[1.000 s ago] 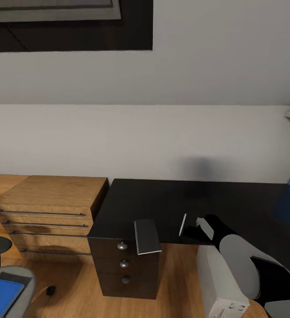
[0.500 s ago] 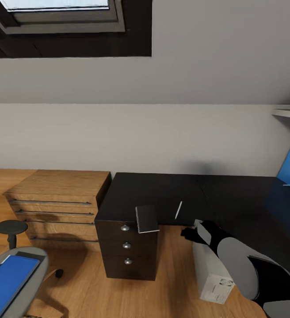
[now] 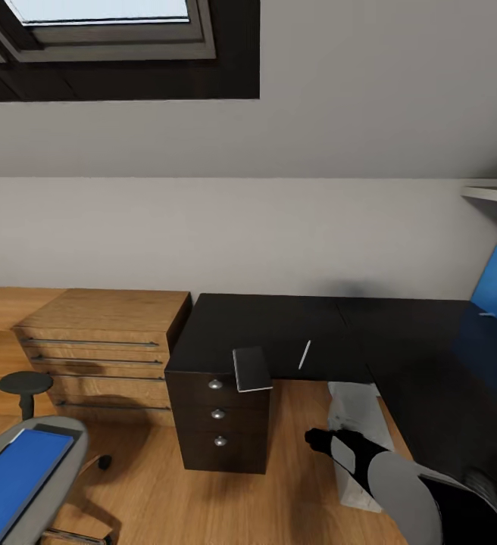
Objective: In the bedroom, organize the workspace by keeping the computer under the desk, ensuring the monitor is on the desk, placing the keyboard on the desk next to the monitor, placing the mouse on the desk next to the keyboard, moving the folder from the swivel chair onto the desk next to the mouse, stacking the notebook on top of the folder with the pen on top of the notebook, and positioning the swivel chair next to the desk.
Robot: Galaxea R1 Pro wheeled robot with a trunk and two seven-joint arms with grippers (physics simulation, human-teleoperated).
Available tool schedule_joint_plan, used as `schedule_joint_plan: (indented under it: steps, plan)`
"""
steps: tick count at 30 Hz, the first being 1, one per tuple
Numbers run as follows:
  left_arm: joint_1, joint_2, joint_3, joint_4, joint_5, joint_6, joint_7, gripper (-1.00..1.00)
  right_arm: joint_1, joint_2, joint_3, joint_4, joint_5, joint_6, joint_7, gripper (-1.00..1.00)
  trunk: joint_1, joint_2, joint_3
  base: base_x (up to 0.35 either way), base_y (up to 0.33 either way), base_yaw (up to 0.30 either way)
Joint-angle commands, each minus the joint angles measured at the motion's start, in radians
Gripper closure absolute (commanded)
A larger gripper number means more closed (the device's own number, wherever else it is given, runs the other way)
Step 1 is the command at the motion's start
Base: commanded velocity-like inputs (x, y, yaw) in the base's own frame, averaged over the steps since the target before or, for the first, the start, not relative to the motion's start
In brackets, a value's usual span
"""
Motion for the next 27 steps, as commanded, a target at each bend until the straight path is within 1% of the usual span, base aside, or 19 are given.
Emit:
schedule_joint_plan:
  steps: [1, 2, 3, 4, 6, 9, 14, 15, 20, 26, 27]
  plan:
    - [-0.001, 0.001, -0.008, 0.001, 0.011, -0.004, -0.002, -1.0, 0.015, 0.001, -0.004, 0.002, 0.012, -0.019, -0.004, -1.0, 0.0, -0.001, -0.001, -0.009, 0.0, 0.0]
    - [-0.001, 0.001, -0.008, 0.001, 0.011, -0.004, -0.002, -1.0, 0.031, 0.003, -0.004, 0.004, 0.023, -0.042, -0.004, -1.0, 0.0, -0.001, -0.001, -0.007, 0.0, 0.0]
    - [-0.001, 0.001, -0.007, 0.001, 0.011, -0.004, -0.002, -1.0, 0.06, 0.006, -0.004, 0.005, 0.045, -0.091, -0.004, -1.0, 0.0, -0.001, -0.001, -0.005, 0.0, 0.0]
    - [-0.001, 0.002, -0.007, 0.002, 0.012, -0.004, -0.002, -1.0, 0.073, 0.008, -0.004, 0.006, 0.056, -0.114, -0.004, -1.0, 0.0, -0.001, -0.001, -0.004, 0.0, 0.0]
    - [-0.001, 0.002, -0.007, 0.002, 0.012, -0.004, -0.002, -1.0, 0.099, 0.012, -0.004, 0.007, 0.074, -0.153, -0.004, -1.0, 0.0, -0.001, -0.001, -0.003, 0.0, 0.0]
    - [-0.001, 0.002, -0.006, 0.002, 0.013, -0.005, -0.001, -1.0, 0.132, 0.015, -0.004, 0.008, 0.088, -0.19, -0.004, -1.0, 0.0, -0.001, -0.001, -0.002, 0.0, 0.0]
    - [-0.001, 0.002, -0.004, 0.002, 0.016, -0.005, 0.0, -1.0, 0.191, 0.018, -0.005, 0.009, 0.098, -0.222, -0.004, -1.0, 0.0, -0.001, -0.001, 0.0, 0.0, 0.0]
    - [-0.001, 0.002, -0.004, 0.003, 0.017, -0.005, 0.0, -1.0, 0.219, 0.019, -0.004, 0.009, 0.1, -0.243, -0.004, -1.0, 0.0, -0.001, -0.001, 0.0, 0.0, 0.0]
    - [-0.001, 0.002, -0.005, 0.003, 0.017, -0.004, 0.0, -1.0, 0.253, 0.018, -0.005, 0.009, 0.102, -0.288, -0.003, -1.0, 0.0, -0.001, -0.001, 0.0, 0.0, 0.0]
    - [-0.001, 0.002, -0.004, 0.005, 0.018, -0.004, 0.0, -1.0, 0.284, 0.019, -0.005, 0.01, 0.101, -0.323, 0.002, -1.0, 0.0, -0.001, -0.001, 0.0, 0.0, 0.0]
    - [-0.001, 0.002, -0.003, 0.006, 0.019, -0.004, 0.0, -1.0, 0.311, 0.017, -0.005, 0.01, 0.097, -0.362, 0.003, -1.0, 0.0, -0.001, -0.001, 0.0, 0.0, 0.117]
